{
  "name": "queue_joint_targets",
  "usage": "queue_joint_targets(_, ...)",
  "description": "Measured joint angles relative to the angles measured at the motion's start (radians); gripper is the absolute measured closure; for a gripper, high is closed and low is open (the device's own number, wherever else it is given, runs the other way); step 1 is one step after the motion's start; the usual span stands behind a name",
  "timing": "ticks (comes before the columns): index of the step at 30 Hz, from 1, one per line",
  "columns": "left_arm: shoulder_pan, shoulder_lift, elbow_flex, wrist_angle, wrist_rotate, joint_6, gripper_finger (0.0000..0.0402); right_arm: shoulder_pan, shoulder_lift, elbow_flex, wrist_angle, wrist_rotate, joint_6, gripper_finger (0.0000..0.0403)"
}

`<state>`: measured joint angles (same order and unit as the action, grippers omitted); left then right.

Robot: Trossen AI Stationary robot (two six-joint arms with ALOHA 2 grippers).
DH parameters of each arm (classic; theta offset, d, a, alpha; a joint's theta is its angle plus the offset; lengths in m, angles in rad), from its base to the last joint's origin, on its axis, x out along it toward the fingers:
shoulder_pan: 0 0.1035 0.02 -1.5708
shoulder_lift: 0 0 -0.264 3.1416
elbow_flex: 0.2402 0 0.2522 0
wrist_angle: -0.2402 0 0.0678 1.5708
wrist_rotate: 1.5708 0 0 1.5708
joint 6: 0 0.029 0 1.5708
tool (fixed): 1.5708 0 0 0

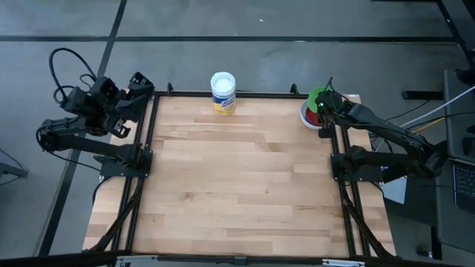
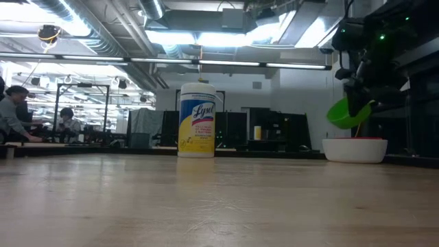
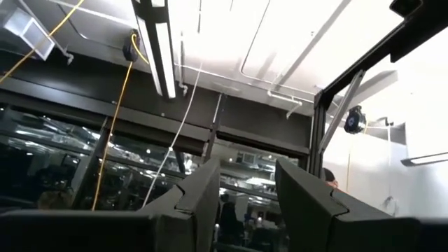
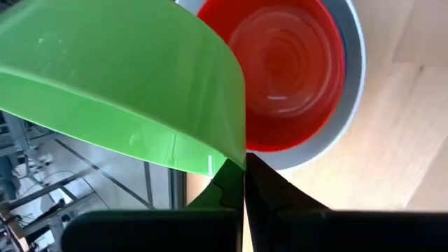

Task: Nest bowls inside each other
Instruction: Stack the green bowl on the red bowl, then return to Home Position

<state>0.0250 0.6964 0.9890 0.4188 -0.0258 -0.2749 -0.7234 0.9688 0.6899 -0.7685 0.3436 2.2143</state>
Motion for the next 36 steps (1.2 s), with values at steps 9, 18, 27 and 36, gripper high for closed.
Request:
queue_joint_targets(9, 0.000, 0.021, 0.000, 0.009, 0.000, 0.006, 0.0267, 0.021, 0.000, 0.000, -0.042, -0.058, -0.001, 0.0403)
queue_joint_targets(18, 0.000, 0.025, 0.000, 0.017, 0.000, 0.010, 0.0267, 0.037, 0.000, 0.000, -0.058, -0.040, -0.058, 0.0335)
queue_joint_targets(27, 0.000, 0.025, 0.000, 0.001, -0.001, 0.040, 0.0267, 0.050, 0.000, 0.000, 0.262, 0.122, -0.212, 0.0245)
queue_joint_targets(36, 0.013, 0.016, 0.003, -0.173, -0.018, 0.103, 0.0267, 0.111, 0.118, 0.035, 1.399, -0.479, -0.911, 0.0225)
